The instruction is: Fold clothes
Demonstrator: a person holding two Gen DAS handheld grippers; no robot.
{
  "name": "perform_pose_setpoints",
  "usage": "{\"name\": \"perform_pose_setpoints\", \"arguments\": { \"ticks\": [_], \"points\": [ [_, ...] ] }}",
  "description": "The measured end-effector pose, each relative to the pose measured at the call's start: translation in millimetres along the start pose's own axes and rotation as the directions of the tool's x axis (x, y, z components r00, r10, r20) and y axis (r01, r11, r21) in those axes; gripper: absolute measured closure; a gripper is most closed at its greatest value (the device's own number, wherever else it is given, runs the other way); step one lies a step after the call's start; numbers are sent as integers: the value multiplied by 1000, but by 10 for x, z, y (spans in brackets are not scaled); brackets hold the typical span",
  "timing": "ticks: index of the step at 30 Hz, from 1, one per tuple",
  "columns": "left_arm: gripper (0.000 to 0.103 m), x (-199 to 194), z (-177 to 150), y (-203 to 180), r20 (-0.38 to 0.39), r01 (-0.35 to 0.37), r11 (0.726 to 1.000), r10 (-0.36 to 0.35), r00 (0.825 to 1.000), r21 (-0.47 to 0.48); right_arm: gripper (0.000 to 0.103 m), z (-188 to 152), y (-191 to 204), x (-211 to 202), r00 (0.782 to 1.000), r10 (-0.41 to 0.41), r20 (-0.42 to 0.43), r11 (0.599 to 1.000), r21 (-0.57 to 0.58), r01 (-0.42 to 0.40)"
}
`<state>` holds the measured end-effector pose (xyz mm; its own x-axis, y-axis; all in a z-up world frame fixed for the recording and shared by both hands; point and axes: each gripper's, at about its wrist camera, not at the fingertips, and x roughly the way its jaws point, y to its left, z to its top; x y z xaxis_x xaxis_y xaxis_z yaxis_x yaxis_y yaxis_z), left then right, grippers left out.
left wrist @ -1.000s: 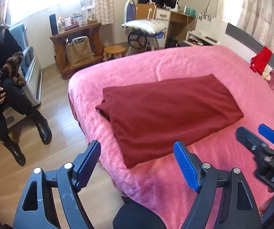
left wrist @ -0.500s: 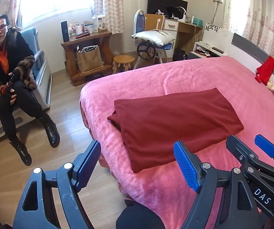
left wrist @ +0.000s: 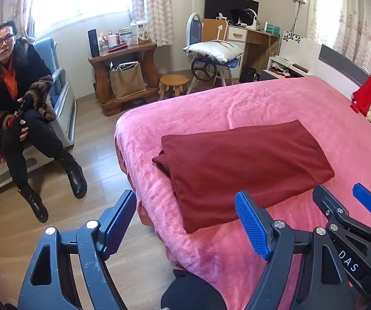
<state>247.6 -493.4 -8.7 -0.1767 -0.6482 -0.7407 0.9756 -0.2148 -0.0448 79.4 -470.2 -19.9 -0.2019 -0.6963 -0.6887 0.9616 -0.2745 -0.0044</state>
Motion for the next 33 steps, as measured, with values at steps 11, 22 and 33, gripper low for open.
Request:
{"name": "perform_pose_setpoints", "arguments": {
  "ticks": [11, 22, 33],
  "points": [
    [17, 41, -1, 30, -31, 31, 999, -32, 999, -35, 16, 0, -4, -5, 1000, -5, 0, 1000, -1, 5],
    [0, -35, -14, 30, -5, -48, 998, 48, 999, -38, 16, -19, 16, 0, 1000, -2, -9, 1000, -6, 2],
    [0, -70, -32, 8, 17, -88, 996, 89, 996, -31, 16, -49, -35, 17, 1000, -2, -19, 1000, 6, 2]
  ]
}}
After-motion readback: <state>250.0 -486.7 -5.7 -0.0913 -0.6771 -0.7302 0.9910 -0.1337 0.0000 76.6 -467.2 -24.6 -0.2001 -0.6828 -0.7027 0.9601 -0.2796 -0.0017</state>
